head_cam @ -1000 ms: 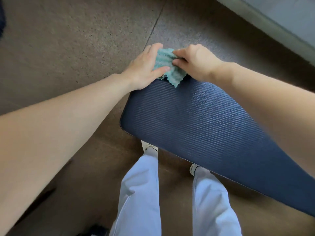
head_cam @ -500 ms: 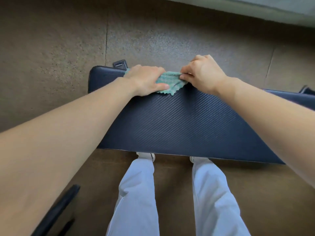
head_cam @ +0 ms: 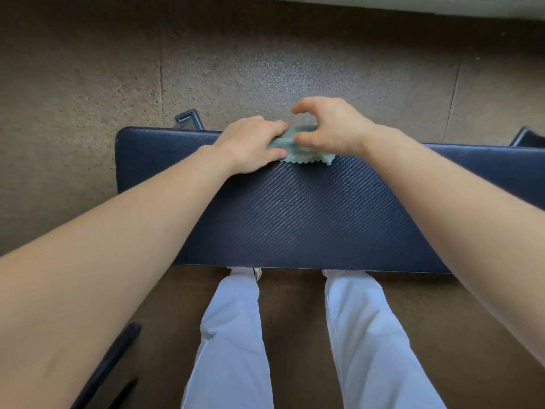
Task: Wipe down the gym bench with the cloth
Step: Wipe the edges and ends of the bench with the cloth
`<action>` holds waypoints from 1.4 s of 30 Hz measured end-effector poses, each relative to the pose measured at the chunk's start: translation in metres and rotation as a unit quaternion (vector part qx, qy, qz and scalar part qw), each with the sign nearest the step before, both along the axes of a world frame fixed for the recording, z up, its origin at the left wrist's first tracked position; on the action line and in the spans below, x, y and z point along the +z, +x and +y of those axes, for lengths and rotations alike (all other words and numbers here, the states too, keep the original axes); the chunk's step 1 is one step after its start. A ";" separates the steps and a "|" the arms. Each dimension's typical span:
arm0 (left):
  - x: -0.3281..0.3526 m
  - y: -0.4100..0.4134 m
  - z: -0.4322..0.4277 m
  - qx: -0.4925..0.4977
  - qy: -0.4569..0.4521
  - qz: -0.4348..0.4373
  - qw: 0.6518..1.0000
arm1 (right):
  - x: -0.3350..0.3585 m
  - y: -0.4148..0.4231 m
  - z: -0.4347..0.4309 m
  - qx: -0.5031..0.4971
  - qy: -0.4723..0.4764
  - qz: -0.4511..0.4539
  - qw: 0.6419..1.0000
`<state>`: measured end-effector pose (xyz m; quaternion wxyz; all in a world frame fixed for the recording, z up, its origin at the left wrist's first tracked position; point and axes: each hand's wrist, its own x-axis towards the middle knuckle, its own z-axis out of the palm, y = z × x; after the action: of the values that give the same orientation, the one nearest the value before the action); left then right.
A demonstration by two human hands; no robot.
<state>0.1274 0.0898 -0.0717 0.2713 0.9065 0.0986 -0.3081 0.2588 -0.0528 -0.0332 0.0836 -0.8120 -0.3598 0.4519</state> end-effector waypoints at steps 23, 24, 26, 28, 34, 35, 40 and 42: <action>-0.002 0.112 -0.163 -0.030 0.022 0.055 0.998 | -0.040 0.106 -0.191 0.177 0.043 -0.142 0.973; -0.001 0.121 -0.176 -0.035 0.012 0.049 0.998 | -0.040 0.114 -0.208 0.162 0.053 -0.157 0.973; -0.001 0.138 -0.198 -0.046 -0.011 0.040 0.998 | -0.038 0.127 -0.237 0.135 0.054 -0.179 0.973; 0.000 0.153 -0.218 -0.056 -0.028 0.035 0.997 | -0.034 0.138 -0.264 0.113 0.050 -0.186 0.975; -0.006 0.186 -0.265 -0.076 -0.023 0.029 0.996 | -0.029 0.158 -0.325 0.049 0.055 -0.184 0.980; -0.007 0.193 -0.272 -0.077 -0.024 0.030 0.996 | -0.030 0.160 -0.334 0.034 0.060 -0.185 0.980; -0.005 0.229 -0.314 -0.077 -0.030 0.056 0.995 | -0.036 0.186 -0.385 -0.010 0.080 -0.159 0.984; -0.003 0.246 -0.339 -0.078 -0.032 0.064 0.994 | -0.033 0.202 -0.411 -0.013 0.078 -0.152 0.985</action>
<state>0.3735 -0.2497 -0.0750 0.2690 0.8807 0.0349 -0.3882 0.4610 -0.4642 -0.0666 0.0969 -0.8667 -0.3923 0.2926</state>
